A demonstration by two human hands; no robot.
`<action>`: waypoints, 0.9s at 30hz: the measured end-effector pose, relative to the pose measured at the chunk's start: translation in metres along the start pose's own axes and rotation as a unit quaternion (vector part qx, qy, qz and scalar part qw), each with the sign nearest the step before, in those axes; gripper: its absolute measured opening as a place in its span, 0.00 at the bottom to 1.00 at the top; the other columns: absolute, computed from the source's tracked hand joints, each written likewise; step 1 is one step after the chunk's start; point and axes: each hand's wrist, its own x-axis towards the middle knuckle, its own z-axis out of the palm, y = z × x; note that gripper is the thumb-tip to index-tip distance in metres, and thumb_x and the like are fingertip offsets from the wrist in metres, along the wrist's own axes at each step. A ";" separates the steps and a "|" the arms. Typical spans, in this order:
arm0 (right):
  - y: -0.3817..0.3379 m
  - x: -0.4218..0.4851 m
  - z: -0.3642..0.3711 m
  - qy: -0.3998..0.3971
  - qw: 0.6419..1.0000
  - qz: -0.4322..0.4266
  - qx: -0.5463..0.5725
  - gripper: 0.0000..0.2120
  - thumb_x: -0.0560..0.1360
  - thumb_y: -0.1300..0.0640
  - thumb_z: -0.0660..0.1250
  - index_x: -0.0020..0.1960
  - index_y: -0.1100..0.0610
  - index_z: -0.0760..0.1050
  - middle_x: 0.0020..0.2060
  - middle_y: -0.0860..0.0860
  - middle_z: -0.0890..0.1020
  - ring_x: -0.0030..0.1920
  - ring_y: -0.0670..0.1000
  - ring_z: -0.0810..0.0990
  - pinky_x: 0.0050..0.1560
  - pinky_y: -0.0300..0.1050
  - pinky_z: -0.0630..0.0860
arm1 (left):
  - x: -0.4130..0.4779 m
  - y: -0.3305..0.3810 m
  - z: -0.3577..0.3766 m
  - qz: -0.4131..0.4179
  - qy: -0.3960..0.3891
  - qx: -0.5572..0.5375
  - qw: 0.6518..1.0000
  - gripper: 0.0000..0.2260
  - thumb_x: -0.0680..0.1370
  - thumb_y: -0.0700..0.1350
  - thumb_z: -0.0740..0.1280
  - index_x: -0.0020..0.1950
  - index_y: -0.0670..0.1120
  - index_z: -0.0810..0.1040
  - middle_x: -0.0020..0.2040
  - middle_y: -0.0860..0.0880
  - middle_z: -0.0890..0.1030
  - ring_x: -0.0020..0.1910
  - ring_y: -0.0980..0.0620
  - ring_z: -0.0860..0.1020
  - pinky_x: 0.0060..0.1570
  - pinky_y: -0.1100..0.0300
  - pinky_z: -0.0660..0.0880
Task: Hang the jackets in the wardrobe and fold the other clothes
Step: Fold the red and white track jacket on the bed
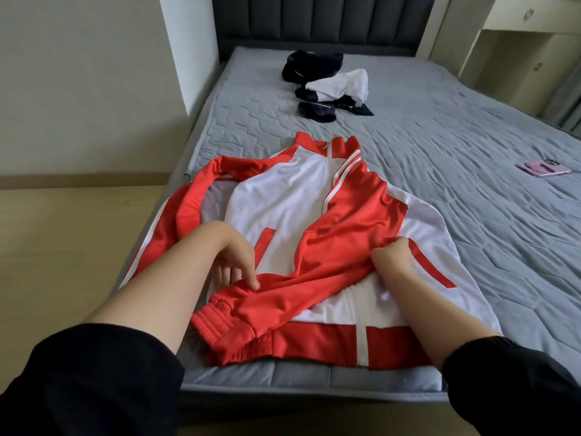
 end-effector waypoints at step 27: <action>-0.030 0.170 -0.019 -0.121 0.900 0.126 0.400 0.25 0.79 0.45 0.57 0.68 0.61 0.69 0.64 0.60 0.75 0.64 0.58 0.74 0.60 0.54 0.72 | 0.115 0.095 -0.015 0.207 0.350 -0.433 0.804 0.11 0.69 0.41 0.74 0.51 0.47 0.82 0.41 0.51 0.81 0.42 0.52 0.78 0.46 0.62 0.72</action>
